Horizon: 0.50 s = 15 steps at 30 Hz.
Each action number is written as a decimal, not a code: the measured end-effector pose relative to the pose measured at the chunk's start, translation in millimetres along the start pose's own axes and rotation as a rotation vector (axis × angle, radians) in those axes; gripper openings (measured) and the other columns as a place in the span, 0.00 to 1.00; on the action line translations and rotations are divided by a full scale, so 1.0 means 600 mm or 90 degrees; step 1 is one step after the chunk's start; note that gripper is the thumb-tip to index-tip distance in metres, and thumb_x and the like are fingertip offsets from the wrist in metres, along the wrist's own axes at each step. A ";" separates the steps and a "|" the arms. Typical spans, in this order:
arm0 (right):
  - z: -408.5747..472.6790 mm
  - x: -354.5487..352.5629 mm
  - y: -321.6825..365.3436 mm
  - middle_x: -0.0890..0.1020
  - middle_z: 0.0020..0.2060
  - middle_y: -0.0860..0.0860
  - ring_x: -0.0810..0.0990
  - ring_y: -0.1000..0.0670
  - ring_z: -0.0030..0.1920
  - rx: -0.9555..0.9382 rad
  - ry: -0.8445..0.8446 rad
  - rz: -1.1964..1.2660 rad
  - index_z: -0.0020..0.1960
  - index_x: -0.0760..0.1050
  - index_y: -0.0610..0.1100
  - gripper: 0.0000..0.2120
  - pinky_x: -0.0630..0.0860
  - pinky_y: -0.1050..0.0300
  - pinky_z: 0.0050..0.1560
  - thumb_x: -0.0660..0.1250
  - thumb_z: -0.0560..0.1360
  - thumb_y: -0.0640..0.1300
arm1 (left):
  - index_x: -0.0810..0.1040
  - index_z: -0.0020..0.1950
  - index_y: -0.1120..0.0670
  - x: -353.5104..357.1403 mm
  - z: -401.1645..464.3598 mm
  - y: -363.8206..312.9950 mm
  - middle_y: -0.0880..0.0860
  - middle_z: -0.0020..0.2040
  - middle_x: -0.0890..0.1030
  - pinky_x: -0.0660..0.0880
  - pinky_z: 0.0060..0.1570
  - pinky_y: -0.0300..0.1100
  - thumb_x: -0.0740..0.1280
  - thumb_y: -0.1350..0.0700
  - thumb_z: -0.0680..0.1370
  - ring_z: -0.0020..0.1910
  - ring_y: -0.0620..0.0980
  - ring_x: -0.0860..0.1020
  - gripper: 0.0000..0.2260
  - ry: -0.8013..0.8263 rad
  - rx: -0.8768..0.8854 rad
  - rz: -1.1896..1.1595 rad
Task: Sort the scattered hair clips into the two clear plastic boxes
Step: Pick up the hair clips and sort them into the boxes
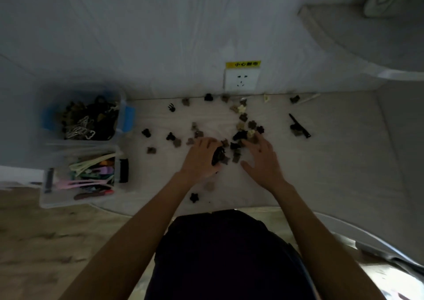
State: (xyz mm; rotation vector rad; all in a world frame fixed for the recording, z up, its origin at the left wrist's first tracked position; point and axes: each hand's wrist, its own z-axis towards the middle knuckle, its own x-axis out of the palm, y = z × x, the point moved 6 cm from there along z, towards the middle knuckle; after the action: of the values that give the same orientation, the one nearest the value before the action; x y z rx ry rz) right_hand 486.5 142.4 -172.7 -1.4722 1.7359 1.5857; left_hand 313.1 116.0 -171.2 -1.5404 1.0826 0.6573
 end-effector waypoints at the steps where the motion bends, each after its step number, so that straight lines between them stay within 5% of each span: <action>1: 0.002 0.004 0.008 0.54 0.75 0.44 0.54 0.42 0.73 -0.024 0.013 0.013 0.72 0.61 0.49 0.28 0.58 0.44 0.71 0.65 0.74 0.49 | 0.71 0.65 0.57 -0.002 -0.001 0.001 0.59 0.65 0.71 0.67 0.64 0.53 0.70 0.54 0.71 0.65 0.60 0.66 0.24 -0.012 -0.007 -0.013; 5: 0.004 -0.037 -0.001 0.63 0.72 0.45 0.62 0.44 0.70 -0.108 -0.043 0.059 0.68 0.68 0.45 0.21 0.60 0.52 0.69 0.64 0.76 0.45 | 0.69 0.67 0.56 -0.002 0.007 -0.003 0.59 0.67 0.68 0.68 0.63 0.50 0.69 0.56 0.72 0.65 0.60 0.65 0.23 -0.038 -0.053 -0.029; 10: 0.045 -0.152 -0.102 0.74 0.63 0.39 0.70 0.38 0.63 -0.008 -0.229 0.009 0.61 0.74 0.41 0.17 0.64 0.49 0.64 0.58 0.74 0.42 | 0.70 0.67 0.54 -0.020 0.016 -0.018 0.58 0.67 0.69 0.70 0.61 0.52 0.71 0.51 0.70 0.66 0.59 0.65 0.26 -0.082 -0.087 -0.027; 15: 0.097 -0.169 -0.181 0.57 0.73 0.38 0.56 0.37 0.71 0.117 -0.163 -0.027 0.72 0.61 0.41 0.26 0.56 0.46 0.71 0.62 0.75 0.38 | 0.72 0.65 0.54 -0.053 0.047 -0.062 0.55 0.64 0.73 0.67 0.63 0.49 0.66 0.46 0.73 0.64 0.57 0.69 0.22 -0.216 -0.033 0.018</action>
State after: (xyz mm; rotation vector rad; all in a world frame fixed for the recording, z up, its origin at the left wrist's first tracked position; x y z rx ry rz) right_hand 596.6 257.3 -162.3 -1.1570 1.6425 1.4752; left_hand 336.3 152.1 -134.3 -1.3957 0.8378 0.9344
